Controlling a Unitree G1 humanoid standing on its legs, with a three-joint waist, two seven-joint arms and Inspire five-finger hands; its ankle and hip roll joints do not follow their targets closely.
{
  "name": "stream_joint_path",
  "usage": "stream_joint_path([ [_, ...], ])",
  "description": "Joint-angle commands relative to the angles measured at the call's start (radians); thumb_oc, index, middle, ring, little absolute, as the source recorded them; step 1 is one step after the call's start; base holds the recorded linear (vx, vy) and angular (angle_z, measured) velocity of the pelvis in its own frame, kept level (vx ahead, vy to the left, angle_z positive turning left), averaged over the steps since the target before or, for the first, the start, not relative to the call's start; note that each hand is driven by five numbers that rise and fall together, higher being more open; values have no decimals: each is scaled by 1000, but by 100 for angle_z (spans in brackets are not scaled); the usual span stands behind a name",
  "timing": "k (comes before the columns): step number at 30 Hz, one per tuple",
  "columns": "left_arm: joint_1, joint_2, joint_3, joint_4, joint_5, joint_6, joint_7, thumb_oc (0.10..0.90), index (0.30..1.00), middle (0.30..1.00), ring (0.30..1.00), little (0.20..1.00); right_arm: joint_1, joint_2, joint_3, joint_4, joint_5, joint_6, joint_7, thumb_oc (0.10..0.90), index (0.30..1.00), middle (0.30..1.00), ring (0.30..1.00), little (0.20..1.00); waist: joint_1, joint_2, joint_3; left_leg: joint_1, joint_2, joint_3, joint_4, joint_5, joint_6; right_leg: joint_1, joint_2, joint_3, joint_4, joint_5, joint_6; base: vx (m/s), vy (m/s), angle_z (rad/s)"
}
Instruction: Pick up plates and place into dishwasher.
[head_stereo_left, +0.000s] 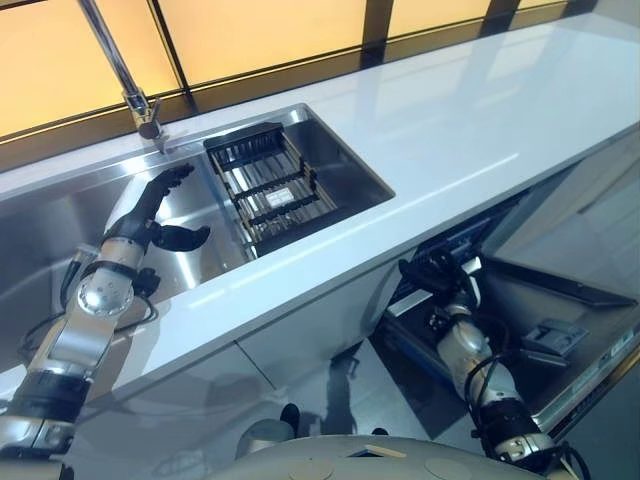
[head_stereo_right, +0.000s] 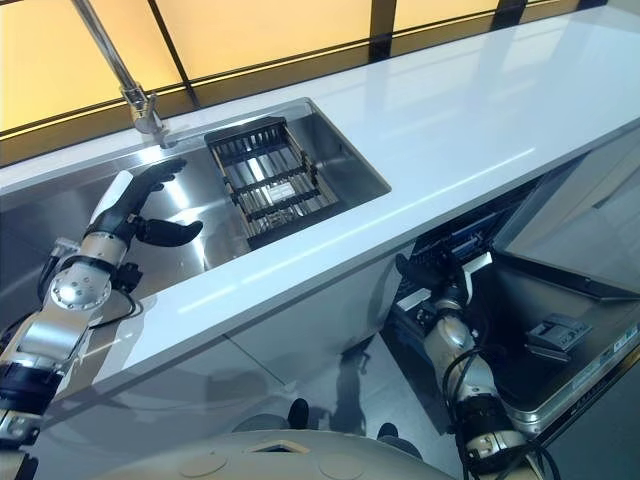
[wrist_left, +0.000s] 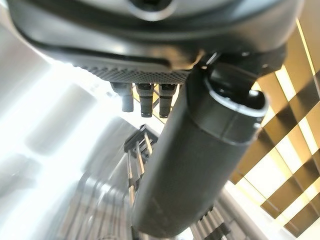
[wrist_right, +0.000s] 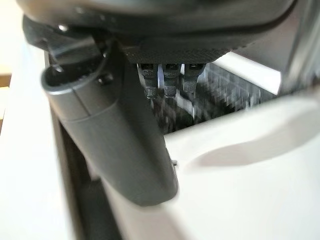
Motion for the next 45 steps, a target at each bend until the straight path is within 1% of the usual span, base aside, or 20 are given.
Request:
stream_joint_path([
  [1,-40,28,148,-69,31,-70,46,800,900,900,900,900,-3,-103,-111,-150,-153,-114,3,800,900,900,900,900,-49,-7,-57,38,-33,87,6,-89,47,6,-24,30,21,-10,60,-27,-47,-2],
  [3,-27,33,177,-74,24,-67,39,800,900,900,900,900,30,-130,-170,-163,-207,-138,-17,800,900,900,900,900,-69,-7,-56,39,-31,97,6,-91,44,3,-21,44,16,-8,62,-50,-53,-5],
  [4,-25,37,188,-69,21,-72,35,800,900,900,900,900,41,-142,-195,-161,-214,-147,-27,800,900,900,900,900,-77,-8,-55,33,-29,103,6,-82,43,-5,-20,49,17,0,61,-63,-48,-14],
  [7,-17,56,213,-57,4,-78,19,800,900,900,900,900,60,-175,-267,-125,-179,-164,-46,800,900,900,900,900,-94,-8,-58,38,-23,118,6,-94,37,-2,-15,61,12,-6,64,-22,-56,-16],
  [11,-22,73,222,-39,-10,-89,7,800,900,900,900,900,66,-195,-309,-65,-174,-174,-77,800,900,900,900,900,-104,-8,-59,39,-18,130,6,-96,33,-4,-11,69,10,-7,65,-27,-52,-20],
  [14,-33,87,216,-28,-23,-93,3,800,900,900,900,900,61,-212,-326,16,-180,-174,-128,800,900,900,900,900,-107,-8,-61,37,-14,137,6,-96,29,-5,-8,72,9,-6,66,-34,-53,-7],
  [18,-54,116,199,-16,-45,-90,-6,800,900,900,900,900,47,-237,-369,185,-141,-174,-211,800,900,900,900,900,-106,-6,-64,35,-9,139,6,-97,23,-6,-3,75,9,-6,64,-30,-77,-15],
  [19,-59,125,197,-14,-52,-87,-9,800,900,900,900,900,43,-242,-381,233,-136,-187,-228,800,900,900,900,900,-105,-5,-63,36,-7,139,6,-97,21,-5,-1,76,8,-6,64,-20,-85,-2],
  [20,-62,130,193,-11,-57,-86,-8,800,900,900,900,900,41,-248,-391,266,-148,-187,-243,800,900,900,900,900,-105,-3,-63,35,-7,138,6,-96,20,-5,0,78,9,-6,64,-24,-91,-2],
  [21,-69,136,188,-6,-62,-86,-10,800,900,900,900,900,39,-257,-401,302,-136,-169,-245,800,900,900,900,900,-104,-2,-61,34,-5,137,6,-95,19,-6,1,80,9,-6,63,-31,-94,-2],
  [24,-77,143,185,-1,-66,-83,-14,800,900,900,900,900,44,-248,-403,367,-46,-161,-191,800,900,900,900,900,-105,4,-55,26,-2,133,6,-89,16,-13,3,81,13,-4,60,-42,-93,-3],
  [28,-91,156,182,13,-72,-82,-24,800,900,900,900,900,45,-228,-397,433,-8,-205,-163,800,900,900,900,900,-104,14,-42,18,3,123,6,-80,14,-23,3,75,37,-16,56,-47,-124,-3],
  [30,-109,166,173,25,-72,-78,-27,800,900,900,900,900,35,-218,-400,464,53,-235,-155,800,900,900,900,900,-105,25,-30,6,10,114,6,-72,14,-41,-1,77,78,-36,53,-96,-154,0],
  [33,-163,176,139,61,-84,-100,-1,800,900,900,900,900,0,-224,-389,482,118,-279,-155,800,900,900,900,900,-107,51,10,-35,18,93,10,-47,14,-119,-8,82,190,-77,43,-258,-123,3],
  [34,-205,175,111,89,-90,-123,32,800,900,900,900,900,-31,-238,-380,498,176,-314,-132,800,900,900,900,900,-108,70,46,-74,16,74,20,-28,11,-175,-9,86,249,-95,34,-352,-81,4],
  [37,-258,157,78,101,-118,-138,102,800,900,900,900,900,-85,-281,-376,507,258,-360,-66,800,900,900,900,900,-113,110,107,-135,6,55,43,-4,0,-231,-13,89,302,-125,13,-328,-23,10],
  [38,-275,146,68,103,-135,-145,137,800,900,900,900,900,-107,-300,-368,498,304,-380,-28,800,900,900,900,900,-116,129,133,-163,2,47,61,1,-7,-250,-13,91,315,-137,2,-289,19,2],
  [40,-298,121,55,112,-157,-156,190,800,900,900,900,900,-148,-324,-358,490,370,-393,44,800,900,900,900,900,-120,152,173,-217,-1,41,108,4,-21,-295,-15,92,351,-153,-16,-254,12,-3],
  [42,-306,103,49,125,-168,-175,232,800,900,900,900,900,-180,-341,-342,491,414,-398,103,800,900,900,900,900,-120,169,203,-260,0,39,154,2,-32,-336,-18,93,389,-164,-29,-167,0,-7],
  [45,-306,95,53,130,-188,-180,283,800,900,900,900,900,-217,-354,-312,495,427,-400,168,800,900,900,900,900,-121,180,244,-306,11,43,208,-3,-43,-396,-18,93,455,-186,-49,-88,5,-20],
])
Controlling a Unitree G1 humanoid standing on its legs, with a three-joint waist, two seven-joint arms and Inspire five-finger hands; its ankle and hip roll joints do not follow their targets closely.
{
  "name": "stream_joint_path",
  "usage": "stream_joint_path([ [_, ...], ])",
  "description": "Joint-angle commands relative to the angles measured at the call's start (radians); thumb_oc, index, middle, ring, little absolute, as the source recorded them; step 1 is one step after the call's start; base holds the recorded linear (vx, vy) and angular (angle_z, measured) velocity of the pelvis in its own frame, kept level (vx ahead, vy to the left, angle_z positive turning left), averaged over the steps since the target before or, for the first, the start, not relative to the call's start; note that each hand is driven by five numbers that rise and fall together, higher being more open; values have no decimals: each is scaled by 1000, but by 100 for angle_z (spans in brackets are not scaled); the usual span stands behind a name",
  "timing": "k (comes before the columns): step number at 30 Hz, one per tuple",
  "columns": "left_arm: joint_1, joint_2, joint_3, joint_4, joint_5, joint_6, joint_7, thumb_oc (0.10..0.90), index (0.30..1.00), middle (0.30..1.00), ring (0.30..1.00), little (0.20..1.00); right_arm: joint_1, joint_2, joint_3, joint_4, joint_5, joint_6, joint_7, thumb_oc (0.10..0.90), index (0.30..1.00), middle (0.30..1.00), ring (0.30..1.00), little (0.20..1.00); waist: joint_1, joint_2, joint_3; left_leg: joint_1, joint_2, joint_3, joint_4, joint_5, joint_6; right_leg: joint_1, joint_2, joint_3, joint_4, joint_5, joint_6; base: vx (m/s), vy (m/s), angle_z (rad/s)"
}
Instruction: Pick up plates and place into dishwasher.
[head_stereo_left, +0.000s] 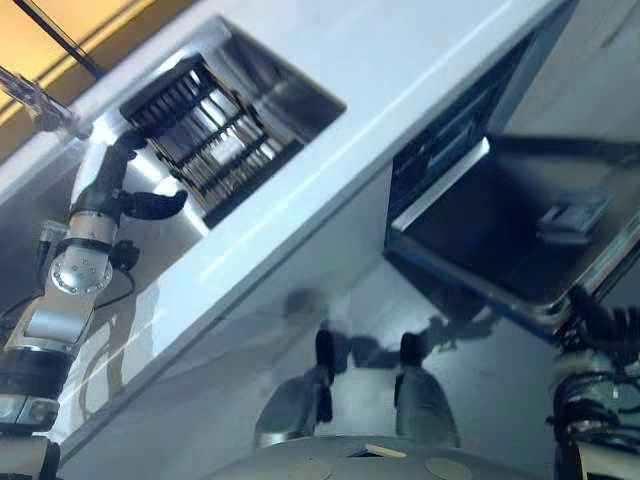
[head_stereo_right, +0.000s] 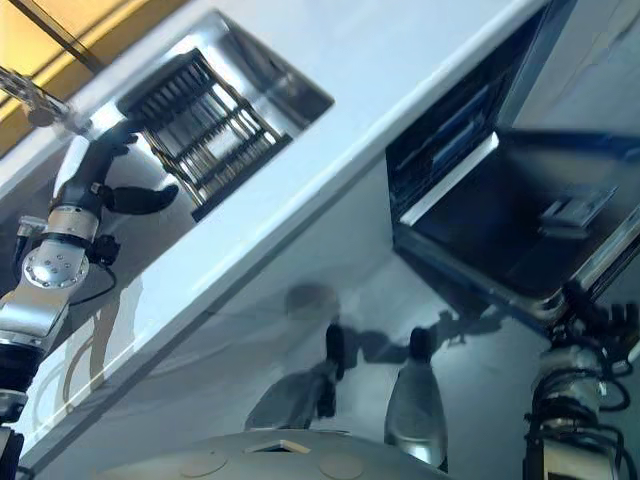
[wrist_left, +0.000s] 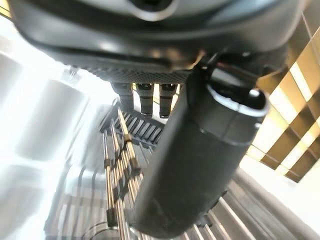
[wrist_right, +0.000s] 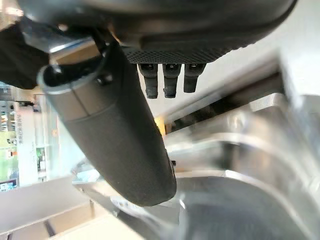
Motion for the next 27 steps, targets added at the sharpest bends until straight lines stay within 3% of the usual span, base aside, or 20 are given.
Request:
stream_joint_path([
  [1,-123,7,85,-7,-48,-92,137,800,900,900,900,900,-42,-120,68,-60,3,-67,89,800,900,900,900,900,-14,-1,25,-84,-1,-77,141,-56,-30,1,2,-18,144,-129,-27,-54,-5,-26],
  [5,-127,7,89,-10,-53,-87,171,800,900,900,900,900,-69,-123,100,-68,-18,-58,132,800,900,900,900,900,-12,-1,64,-136,6,-77,175,-55,-34,-72,9,-11,215,-153,-46,-50,-20,-28],
  [10,-147,13,95,-44,-39,-65,184,800,900,900,900,900,-93,-113,147,-92,0,18,269,800,900,900,900,900,-4,-13,111,-204,7,-73,211,-46,-32,-144,25,-8,275,-166,-62,-64,-59,-7],
  [13,-172,30,99,-63,-30,-48,193,800,900,900,900,900,-105,-105,196,-108,-10,82,384,800,900,900,900,900,6,-28,142,-244,10,-76,238,-30,-31,-173,38,-12,296,-167,-70,-70,-89,-16],
  [17,-211,67,111,-70,-3,-37,201,800,900,900,900,900,-122,-105,265,-147,-38,117,484,800,900,900,900,900,20,-58,180,-298,12,-80,297,-25,-28,-196,46,-22,331,-181,-78,-52,-135,-10],
  [27,-302,122,85,-37,28,-17,232,800,900,900,900,900,-255,-85,461,-315,-16,252,741,800,900,900,900,900,68,-82,181,-426,22,-103,406,18,-41,-226,59,-32,370,-201,-92,-14,-60,-12],
])
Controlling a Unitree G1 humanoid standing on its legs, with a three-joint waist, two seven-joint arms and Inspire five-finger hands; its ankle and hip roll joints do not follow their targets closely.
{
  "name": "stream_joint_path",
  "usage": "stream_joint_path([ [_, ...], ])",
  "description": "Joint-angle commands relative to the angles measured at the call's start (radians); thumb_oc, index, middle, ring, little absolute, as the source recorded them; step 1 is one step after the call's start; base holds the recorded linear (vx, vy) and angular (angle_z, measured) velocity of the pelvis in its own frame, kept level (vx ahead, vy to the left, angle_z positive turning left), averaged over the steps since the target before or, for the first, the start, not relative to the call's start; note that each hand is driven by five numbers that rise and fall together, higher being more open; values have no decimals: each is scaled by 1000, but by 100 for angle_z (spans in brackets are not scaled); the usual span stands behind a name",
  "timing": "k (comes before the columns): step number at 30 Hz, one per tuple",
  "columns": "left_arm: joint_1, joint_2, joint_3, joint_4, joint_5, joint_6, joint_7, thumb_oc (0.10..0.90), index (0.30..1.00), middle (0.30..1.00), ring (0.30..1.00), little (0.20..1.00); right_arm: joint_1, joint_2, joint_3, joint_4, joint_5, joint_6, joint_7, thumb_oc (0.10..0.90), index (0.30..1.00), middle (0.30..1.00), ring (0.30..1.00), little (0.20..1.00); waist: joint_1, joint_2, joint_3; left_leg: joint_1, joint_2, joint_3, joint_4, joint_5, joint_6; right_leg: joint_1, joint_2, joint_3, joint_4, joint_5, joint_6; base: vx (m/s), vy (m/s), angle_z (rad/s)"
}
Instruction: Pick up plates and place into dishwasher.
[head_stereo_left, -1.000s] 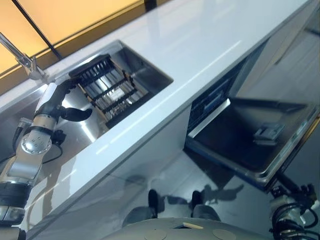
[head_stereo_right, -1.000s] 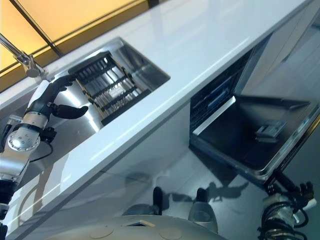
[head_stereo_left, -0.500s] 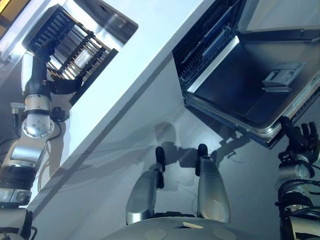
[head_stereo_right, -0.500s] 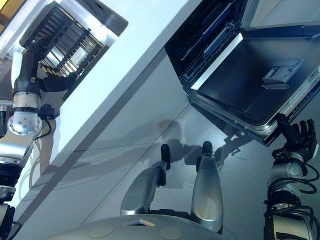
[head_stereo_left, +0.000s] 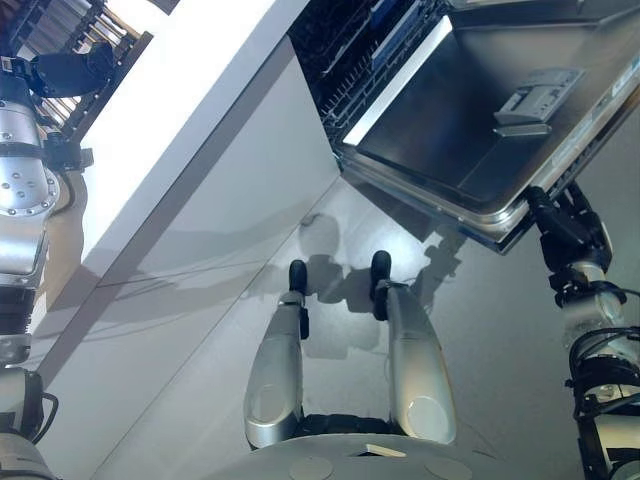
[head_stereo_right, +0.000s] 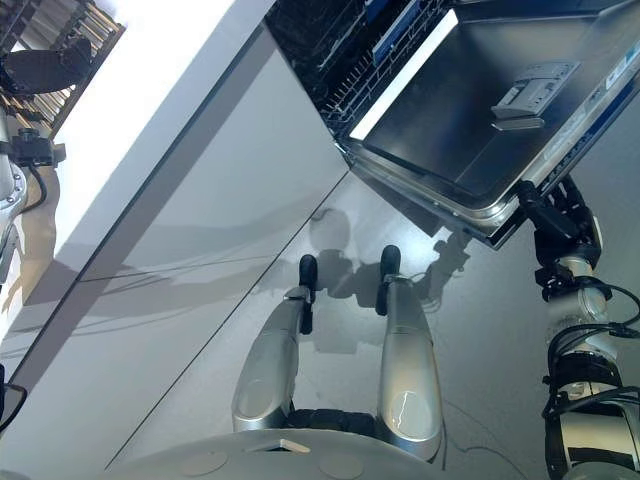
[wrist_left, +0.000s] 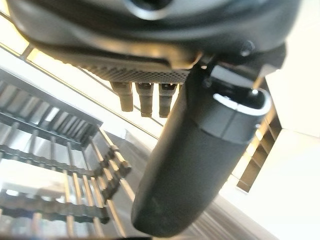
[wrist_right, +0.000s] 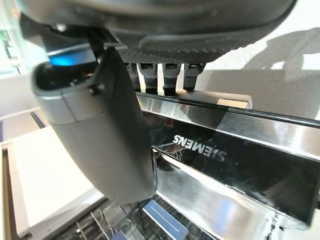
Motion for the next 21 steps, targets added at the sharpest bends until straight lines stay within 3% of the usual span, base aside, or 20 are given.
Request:
stream_joint_path([
  [1,-14,4,4,-12,55,-19,57,800,900,900,900,900,-161,85,242,-200,-59,108,251,800,900,900,900,900,67,-36,3,-128,-41,48,85,148,33,98,-10,30,79,-110,-30,11,-13,-24],
  [7,-28,5,-11,1,71,-29,51,800,900,900,900,900,-269,107,312,-359,-73,160,292,800,900,900,900,900,91,-44,3,-142,-43,40,88,163,29,119,-3,26,60,-111,-32,10,10,-12],
  [11,-43,8,-23,15,67,-32,53,800,900,900,900,900,-336,142,351,-466,-96,158,289,800,900,900,900,900,103,-53,3,-138,-46,39,94,157,32,139,-1,23,47,-107,-31,46,54,-35],
  [21,-120,2,-62,87,42,-57,-3,800,900,900,900,900,-514,219,404,-644,-97,117,193,800,900,900,900,900,135,-56,3,-49,-88,62,58,69,80,214,-50,8,-15,-59,-6,61,142,-43],
])
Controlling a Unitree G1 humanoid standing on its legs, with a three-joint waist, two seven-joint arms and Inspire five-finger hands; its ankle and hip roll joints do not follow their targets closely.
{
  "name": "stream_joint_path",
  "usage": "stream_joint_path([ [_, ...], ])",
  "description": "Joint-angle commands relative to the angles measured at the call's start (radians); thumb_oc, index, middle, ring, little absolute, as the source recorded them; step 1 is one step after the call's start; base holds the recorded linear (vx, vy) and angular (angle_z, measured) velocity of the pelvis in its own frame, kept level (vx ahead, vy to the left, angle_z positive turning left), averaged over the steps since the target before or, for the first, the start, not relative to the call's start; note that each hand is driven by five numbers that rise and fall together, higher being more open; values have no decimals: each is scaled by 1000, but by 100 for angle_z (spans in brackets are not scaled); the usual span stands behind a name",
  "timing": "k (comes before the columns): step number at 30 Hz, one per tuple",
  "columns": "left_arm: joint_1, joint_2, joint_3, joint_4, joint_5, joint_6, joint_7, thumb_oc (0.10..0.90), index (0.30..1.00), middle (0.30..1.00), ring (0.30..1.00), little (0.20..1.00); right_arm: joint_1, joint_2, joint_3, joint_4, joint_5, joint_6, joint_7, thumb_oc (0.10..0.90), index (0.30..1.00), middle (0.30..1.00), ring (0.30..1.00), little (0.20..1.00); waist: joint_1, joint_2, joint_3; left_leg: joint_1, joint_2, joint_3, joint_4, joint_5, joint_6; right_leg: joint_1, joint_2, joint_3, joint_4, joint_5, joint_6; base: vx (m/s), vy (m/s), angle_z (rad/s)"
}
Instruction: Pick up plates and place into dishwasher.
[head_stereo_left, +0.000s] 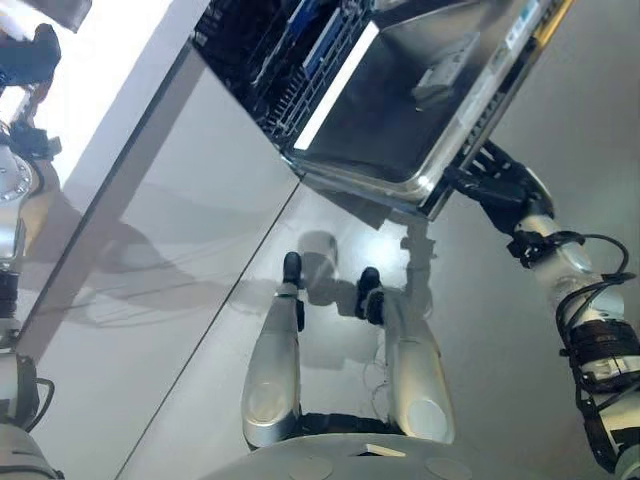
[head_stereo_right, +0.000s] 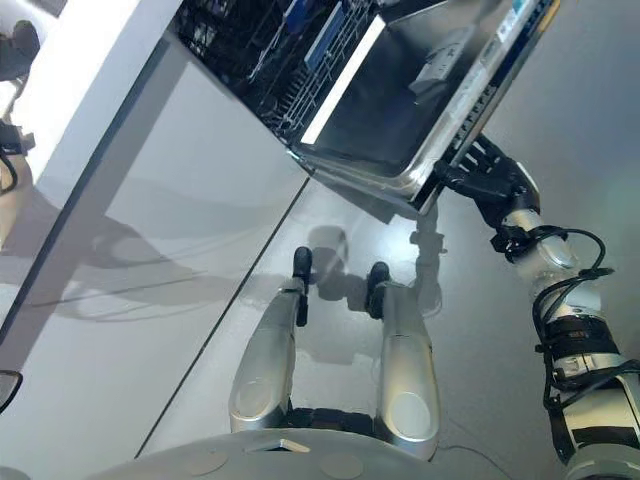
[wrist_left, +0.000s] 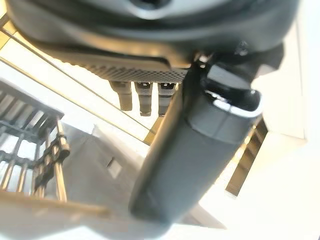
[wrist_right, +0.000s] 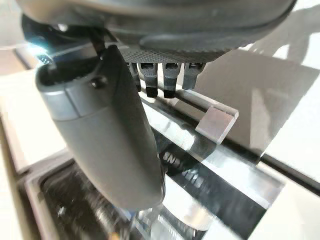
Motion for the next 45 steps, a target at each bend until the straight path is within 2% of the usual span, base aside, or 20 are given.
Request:
stream_joint_path([
  [1,-44,-27,-86,-119,24,-57,-25,800,900,900,900,900,-402,241,194,-321,25,-71,190,800,900,900,900,900,65,-33,6,15,-98,16,-13,14,107,133,-41,204,-67,26,106,89,150,-55],
  [7,-78,-23,-99,-94,4,-77,-72,800,900,900,900,900,-446,270,185,-372,37,-133,96,800,900,900,900,900,77,-34,6,87,-136,24,-45,-18,153,154,-84,197,-105,84,142,65,178,-5],
  [14,-74,-32,-97,-112,-8,-62,-92,800,900,900,900,900,-435,316,185,-450,-6,-109,60,800,900,900,900,900,78,-37,5,157,-169,37,-73,-43,194,209,-117,220,-193,152,190,79,200,30],
  [16,-72,-30,-101,-120,-21,-52,-104,800,900,900,900,900,-437,330,198,-457,-29,-83,50,800,900,900,900,900,83,-42,-14,186,-181,41,-98,-47,202,240,-131,233,-246,181,213,138,258,30],
  [20,-66,-21,-111,-124,-40,-56,-119,800,900,900,900,900,-441,339,227,-454,-55,-79,24,800,900,900,900,900,95,-53,-45,222,-189,42,-133,-52,208,280,-149,242,-317,219,241,108,152,80],
  [23,-57,-20,-119,-128,-44,-62,-133,800,900,900,900,900,-441,351,241,-441,-67,-91,-14,800,900,900,900,900,109,-63,-74,259,-193,34,-173,-54,211,321,-162,233,-370,250,255,136,125,67],
  [25,-40,-19,-116,-131,-38,-71,-150,800,900,900,900,900,-439,359,243,-420,-75,-114,-66,800,900,900,900,900,130,-76,-107,299,-195,31,-226,-49,210,357,-173,201,-412,279,265,154,94,37],
  [30,5,-19,-99,-140,-31,-87,-179,800,900,900,900,900,-391,378,217,-402,-112,-161,-190,800,900,900,900,900,145,-97,-163,356,-193,20,-286,-48,213,408,-180,174,-438,295,271,145,59,15],
  [34,84,-42,-57,-169,-38,-107,-194,800,900,900,900,900,-276,383,172,-436,-210,-202,-259,800,900,900,900,900,134,-106,-211,391,-195,11,-289,-67,223,437,-179,191,-430,283,265,150,88,26],
  [36,136,-67,-24,-196,-39,-119,-205,800,900,900,900,900,-195,378,117,-469,-261,-259,-306,800,900,900,900,900,126,-111,-234,400,-198,9,-269,-86,230,459,-180,202,-427,265,261,111,54,19],
  [38,161,-80,-8,-214,-37,-117,-208,800,900,900,900,900,-158,381,90,-488,-288,-282,-327,800,900,900,900,900,122,-112,-246,403,-197,8,-258,-96,233,469,-178,208,-428,255,258,78,8,22],
  [39,209,-109,21,-246,-21,-110,-211,800,900,900,900,900,-80,383,16,-541,-406,-336,-383,800,900,900,900,900,112,-119,-270,419,-198,6,-245,-116,239,486,-177,219,-428,255,257,95,-7,22],
  [40,219,-116,28,-248,-16,-109,-211,800,900,900,900,900,-65,381,2,-554,-435,-340,-392,800,900,900,900,900,108,-119,-277,423,-198,7,-246,-118,240,485,-177,221,-427,257,258,116,-12,18],
  [42,264,-141,56,-266,-4,-101,-212,800,900,900,900,900,0,348,-61,-601,-544,-363,-456,800,900,900,900,900,89,-120,-304,447,-193,13,-263,-122,243,487,-170,236,-422,261,260,78,-30,21],
  [45,329,-167,109,-288,2,-93,-224,800,900,900,900,900,110,299,-150,-618,-561,-400,-454,800,900,900,900,900,62,-120,-337,480,-184,28,-307,-114,241,491,-158,249,-424,266,265,37,-59,32],
])
